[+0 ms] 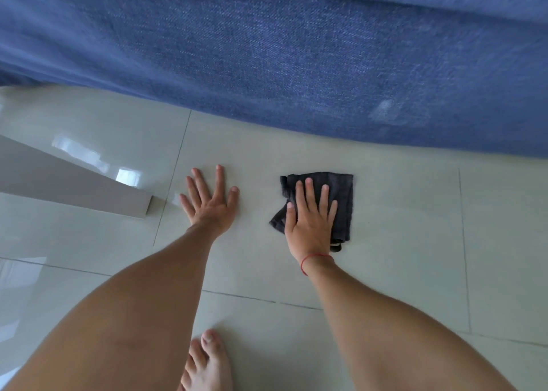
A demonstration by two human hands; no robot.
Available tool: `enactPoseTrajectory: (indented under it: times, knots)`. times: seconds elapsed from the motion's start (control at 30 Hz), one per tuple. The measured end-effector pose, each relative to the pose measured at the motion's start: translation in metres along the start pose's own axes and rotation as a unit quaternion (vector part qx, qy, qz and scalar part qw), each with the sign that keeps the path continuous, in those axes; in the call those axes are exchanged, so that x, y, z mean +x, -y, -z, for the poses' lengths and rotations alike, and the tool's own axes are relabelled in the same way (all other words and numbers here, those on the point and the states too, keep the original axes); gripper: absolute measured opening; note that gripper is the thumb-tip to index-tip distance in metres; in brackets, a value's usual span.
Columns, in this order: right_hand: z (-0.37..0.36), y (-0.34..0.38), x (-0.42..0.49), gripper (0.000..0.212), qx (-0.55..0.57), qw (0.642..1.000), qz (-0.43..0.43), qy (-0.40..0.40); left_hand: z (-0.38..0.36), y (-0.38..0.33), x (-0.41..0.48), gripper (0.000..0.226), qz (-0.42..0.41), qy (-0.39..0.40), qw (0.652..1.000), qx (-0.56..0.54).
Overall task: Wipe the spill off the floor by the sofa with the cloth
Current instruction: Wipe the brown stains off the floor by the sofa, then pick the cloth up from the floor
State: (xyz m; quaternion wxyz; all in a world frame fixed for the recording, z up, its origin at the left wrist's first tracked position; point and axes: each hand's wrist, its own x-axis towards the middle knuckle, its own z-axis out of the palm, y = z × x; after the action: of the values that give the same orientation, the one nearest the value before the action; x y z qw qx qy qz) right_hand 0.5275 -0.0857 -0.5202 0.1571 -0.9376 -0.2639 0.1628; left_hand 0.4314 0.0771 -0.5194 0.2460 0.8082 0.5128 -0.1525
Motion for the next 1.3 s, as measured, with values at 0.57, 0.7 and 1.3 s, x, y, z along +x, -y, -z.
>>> enactPoseTrajectory:
  times: [0.57, 0.7, 1.3]
  knots:
    - [0.063, -0.029, 0.027, 0.055, 0.054, 0.975, -0.214, 0.039, -0.011, -0.125, -0.041, 0.061, -0.028, 0.025, 0.999, 0.031]
    - [0.066, -0.025, 0.034, 0.047, 0.155, 0.959, -0.233, 0.048, -0.006, -0.139, -0.041, 0.047, -0.022, 0.065, 0.998, -0.007]
    - [0.109, -0.011, -0.039, 0.038, 0.180, 0.934, -0.258, 0.171, 0.013, -0.108, -0.121, 0.045, 0.058, 0.162, 0.977, -0.123]
